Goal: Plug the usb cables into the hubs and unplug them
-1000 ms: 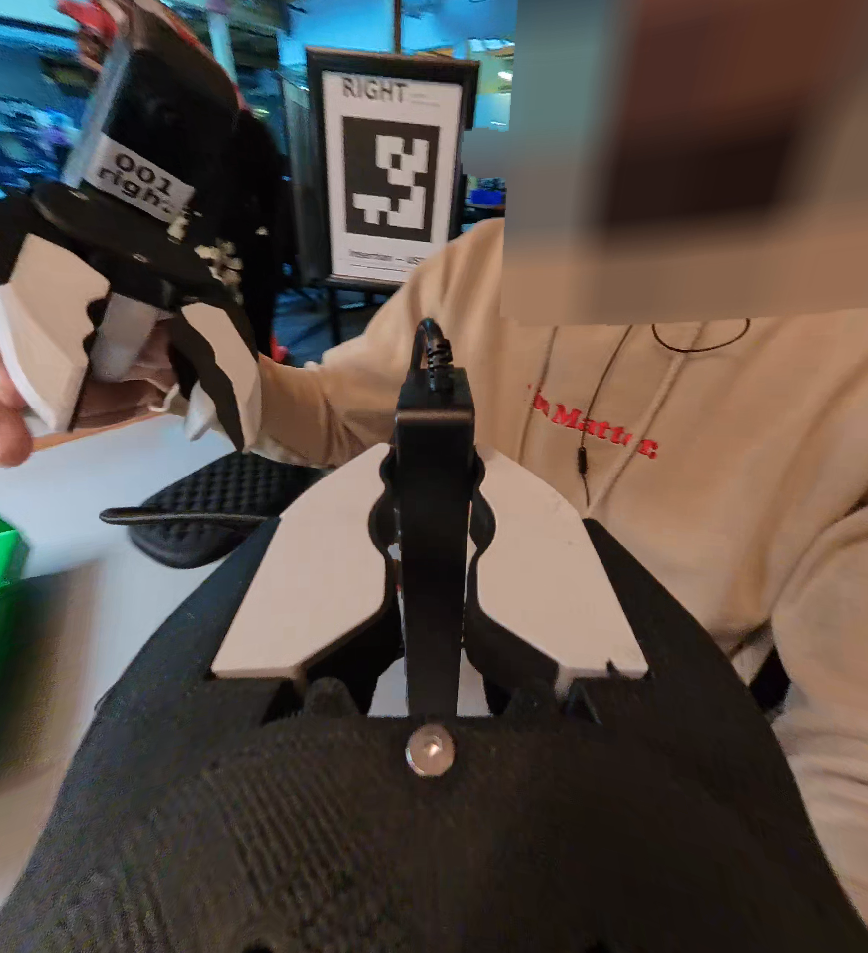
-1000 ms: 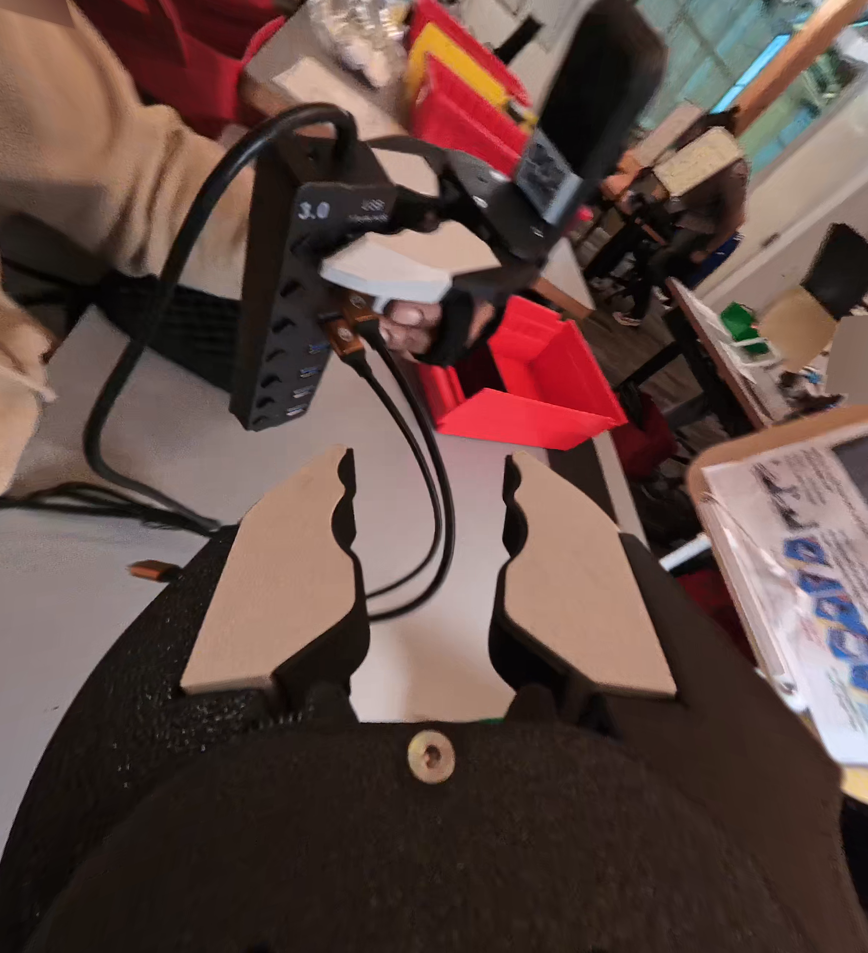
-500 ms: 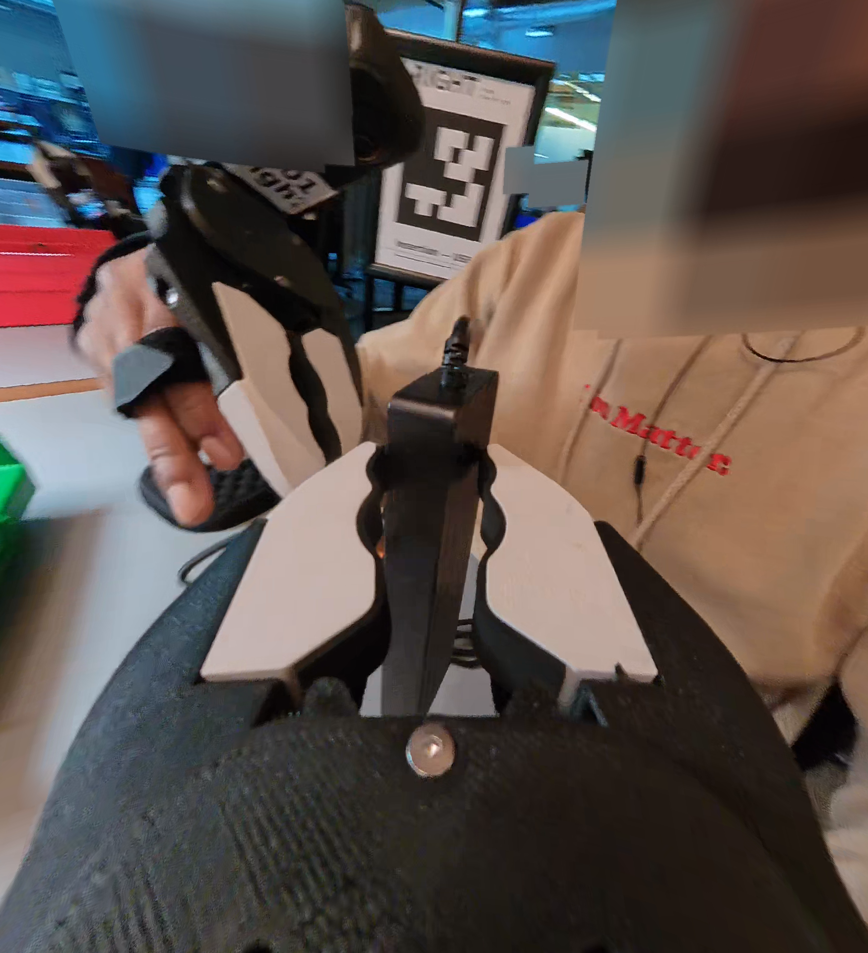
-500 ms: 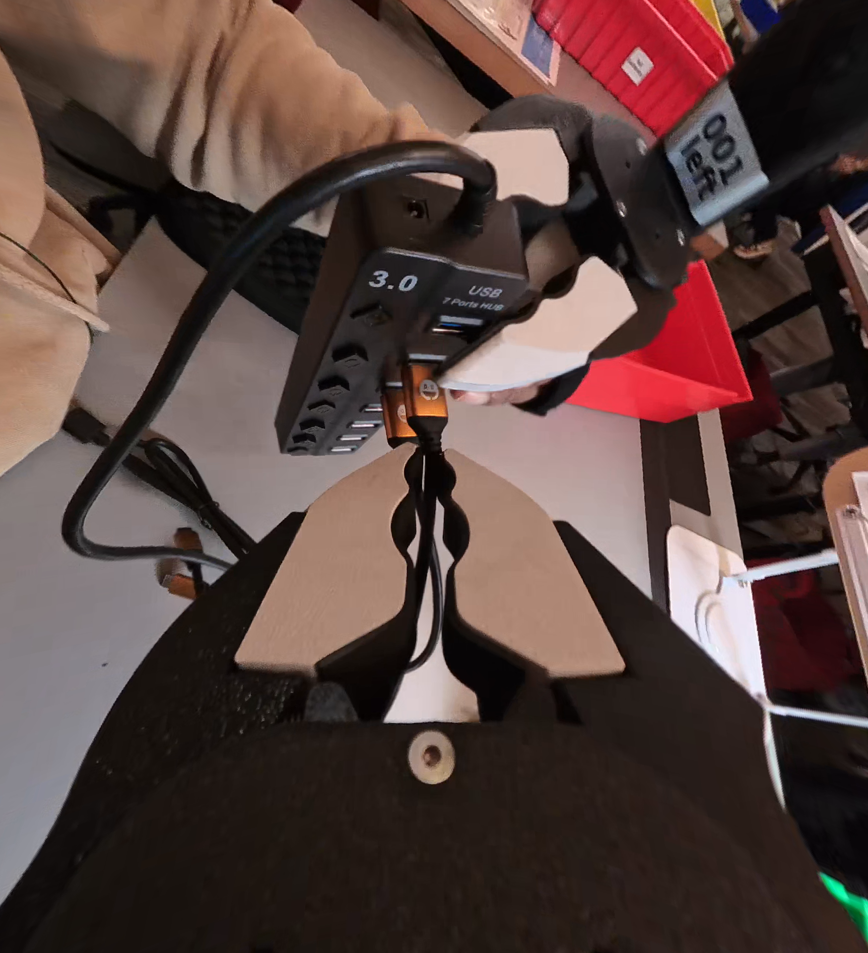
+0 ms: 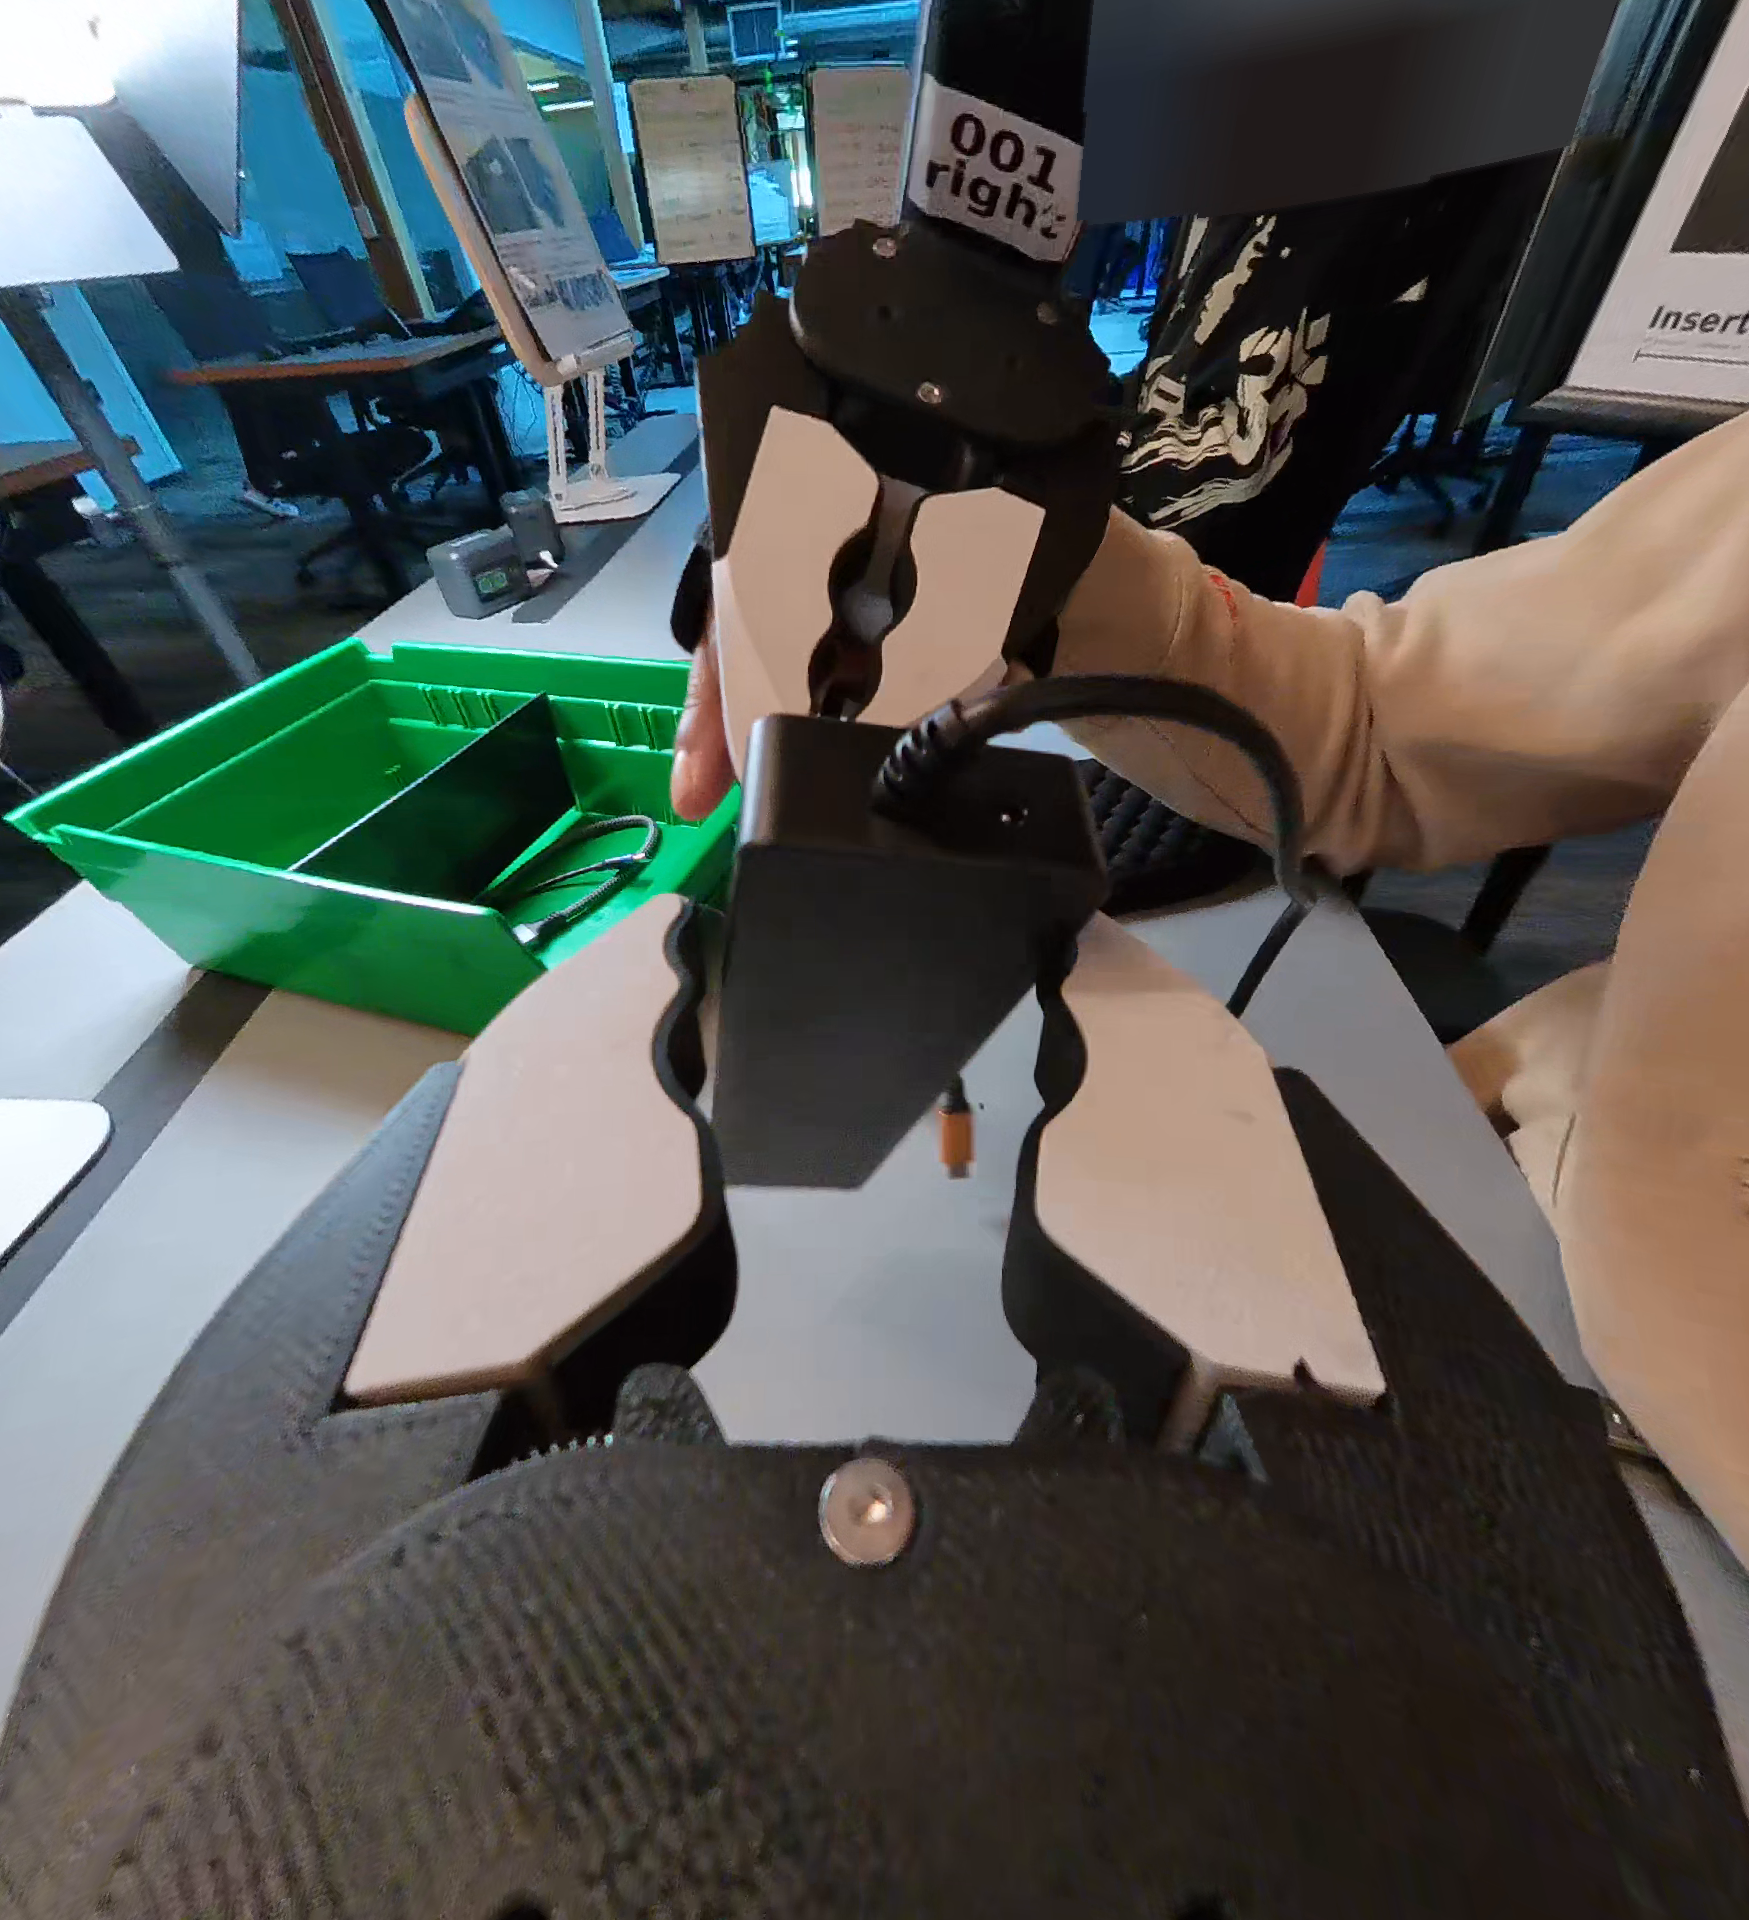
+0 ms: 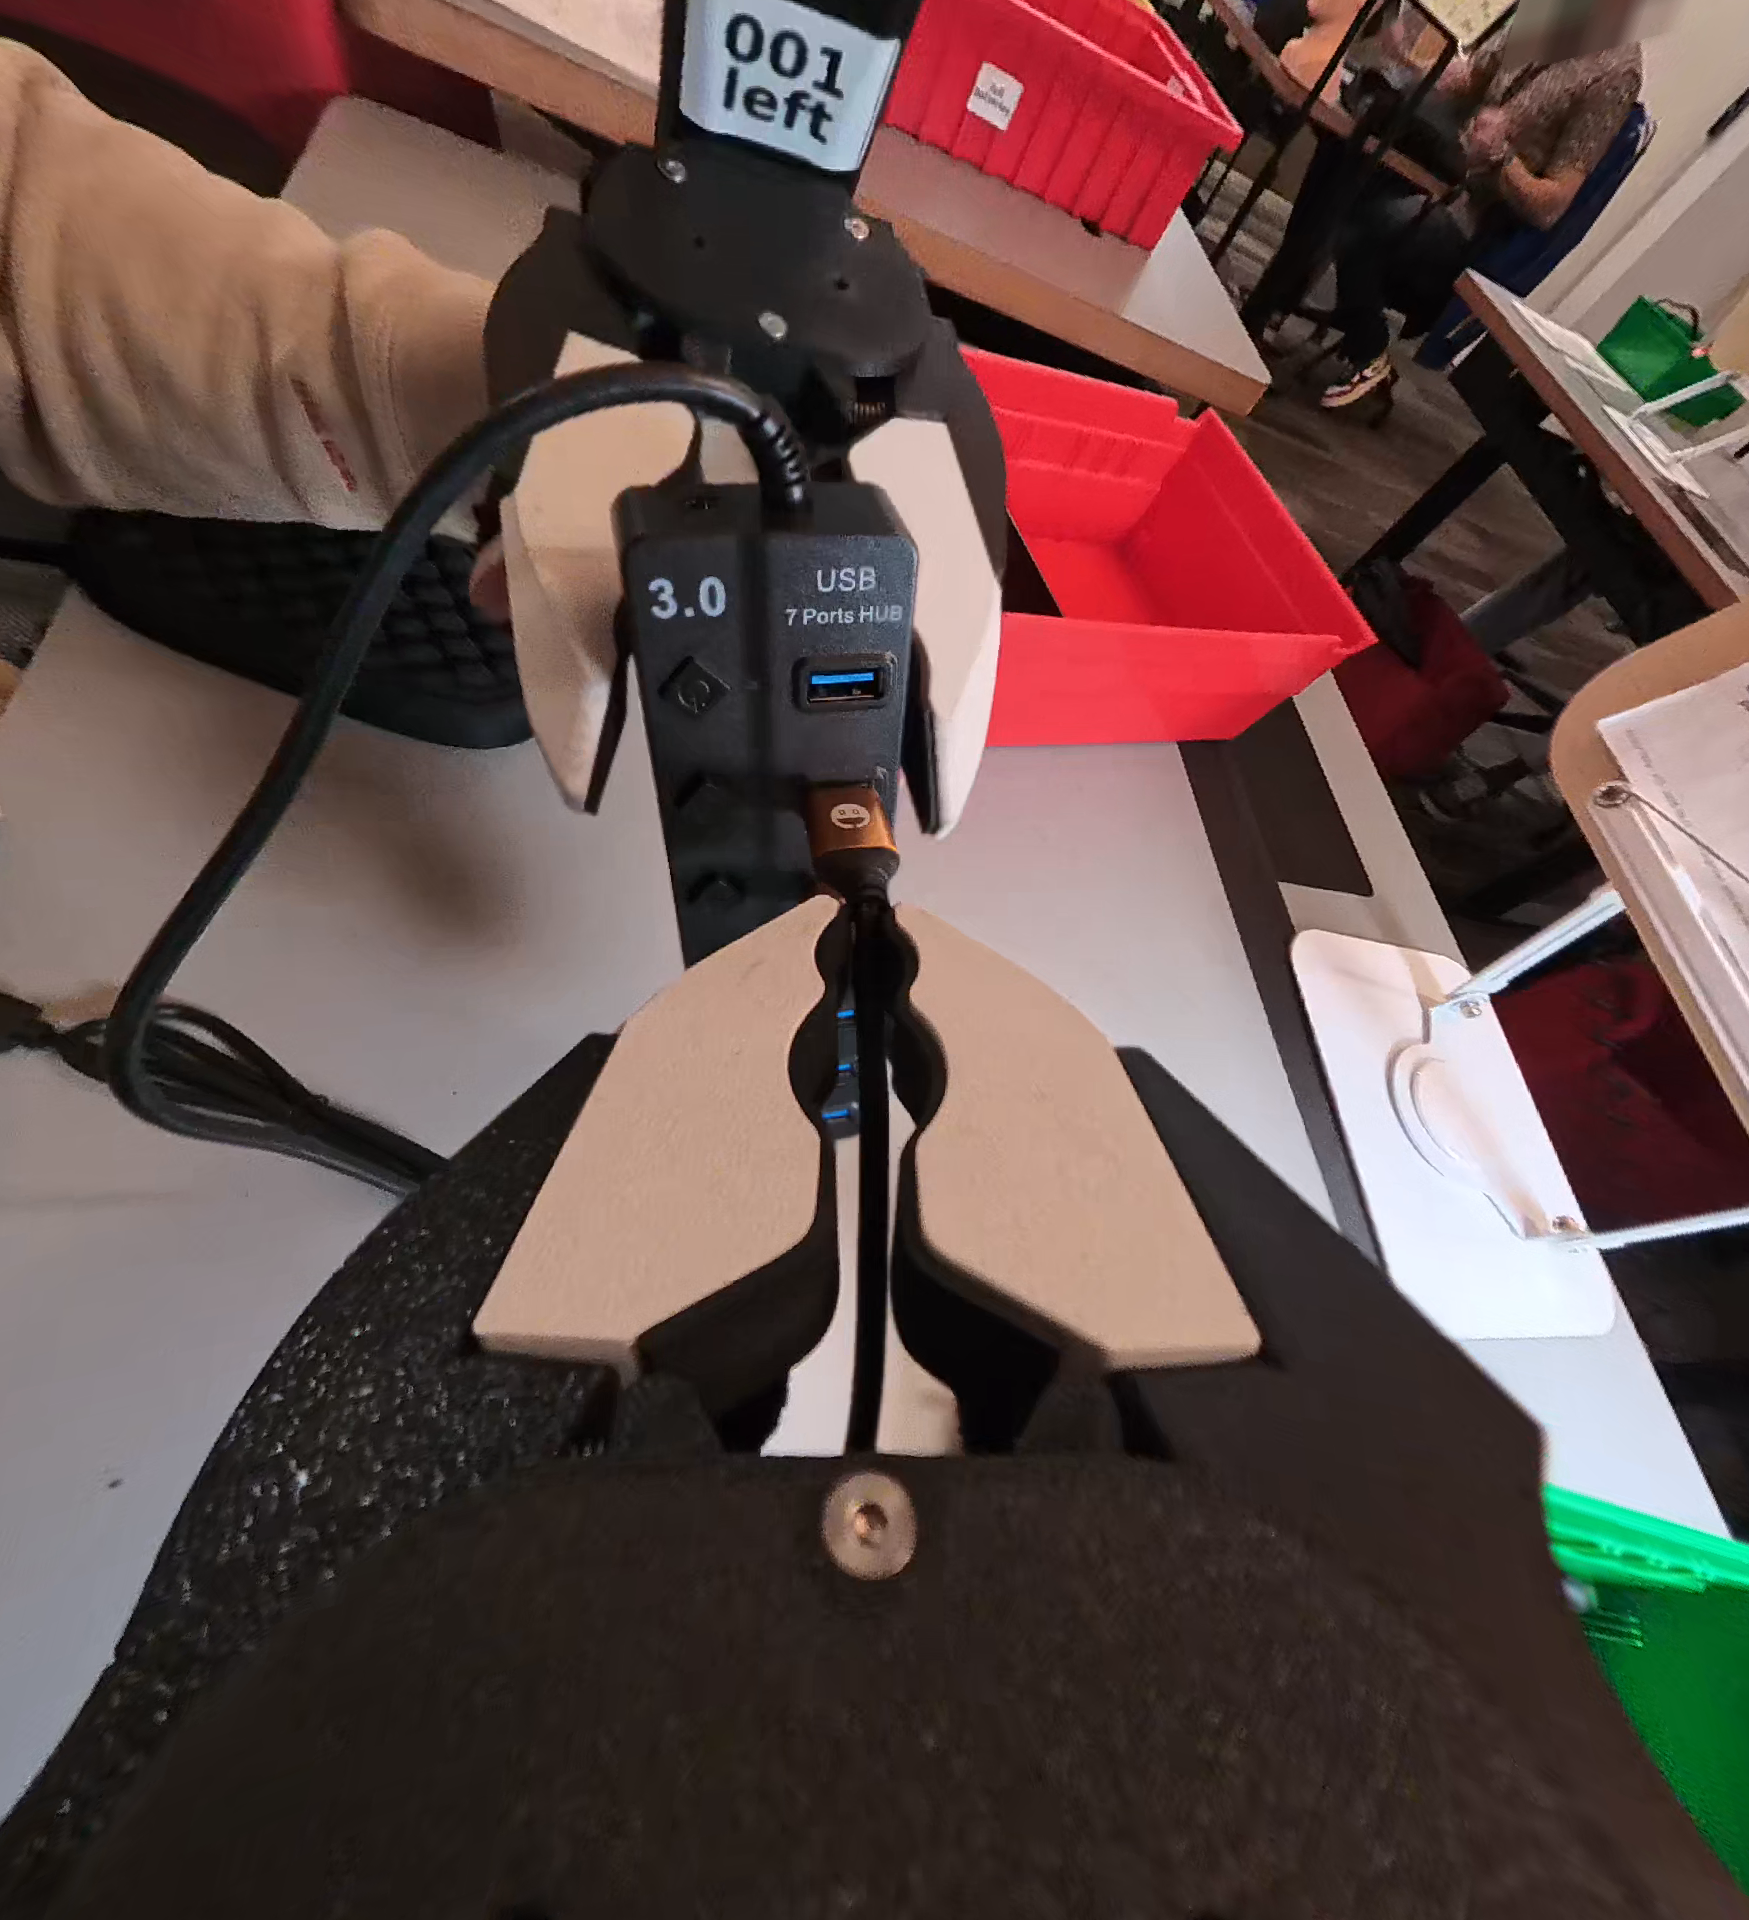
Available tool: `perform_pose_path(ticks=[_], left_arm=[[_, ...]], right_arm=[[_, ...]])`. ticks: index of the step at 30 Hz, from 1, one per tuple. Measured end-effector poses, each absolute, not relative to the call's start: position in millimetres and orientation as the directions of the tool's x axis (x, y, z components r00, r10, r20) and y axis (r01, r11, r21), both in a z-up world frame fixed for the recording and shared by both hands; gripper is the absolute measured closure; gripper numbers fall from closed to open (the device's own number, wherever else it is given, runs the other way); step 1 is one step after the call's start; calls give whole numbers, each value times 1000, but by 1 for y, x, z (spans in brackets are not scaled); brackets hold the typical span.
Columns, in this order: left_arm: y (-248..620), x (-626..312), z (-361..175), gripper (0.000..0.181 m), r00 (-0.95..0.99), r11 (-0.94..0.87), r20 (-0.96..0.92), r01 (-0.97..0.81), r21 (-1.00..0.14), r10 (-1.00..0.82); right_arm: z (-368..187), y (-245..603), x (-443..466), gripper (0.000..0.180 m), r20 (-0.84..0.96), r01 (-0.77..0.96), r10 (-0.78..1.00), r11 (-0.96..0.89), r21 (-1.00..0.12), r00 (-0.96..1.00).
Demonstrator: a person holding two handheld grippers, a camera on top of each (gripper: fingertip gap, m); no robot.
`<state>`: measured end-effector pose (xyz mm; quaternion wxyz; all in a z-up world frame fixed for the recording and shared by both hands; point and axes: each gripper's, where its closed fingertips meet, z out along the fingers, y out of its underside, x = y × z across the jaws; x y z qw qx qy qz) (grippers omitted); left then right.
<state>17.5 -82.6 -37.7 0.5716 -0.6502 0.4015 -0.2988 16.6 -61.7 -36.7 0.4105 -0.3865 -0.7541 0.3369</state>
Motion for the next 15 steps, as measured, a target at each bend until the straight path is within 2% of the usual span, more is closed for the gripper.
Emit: perform_pose_path(ticks=[8, 15], left_arm=[[-78, -2, -46, 126, 615, 33, -132, -170, -985, -777], [-80, -18, -56, 126, 653, 21, -85, -105, -994, -753]], right_arm=[[-46, -61, 6, 176, 301, 338, 890, 416, -844, -343], [-52, -66, -5, 176, 221, 350, 918, 337, -874, -330]])
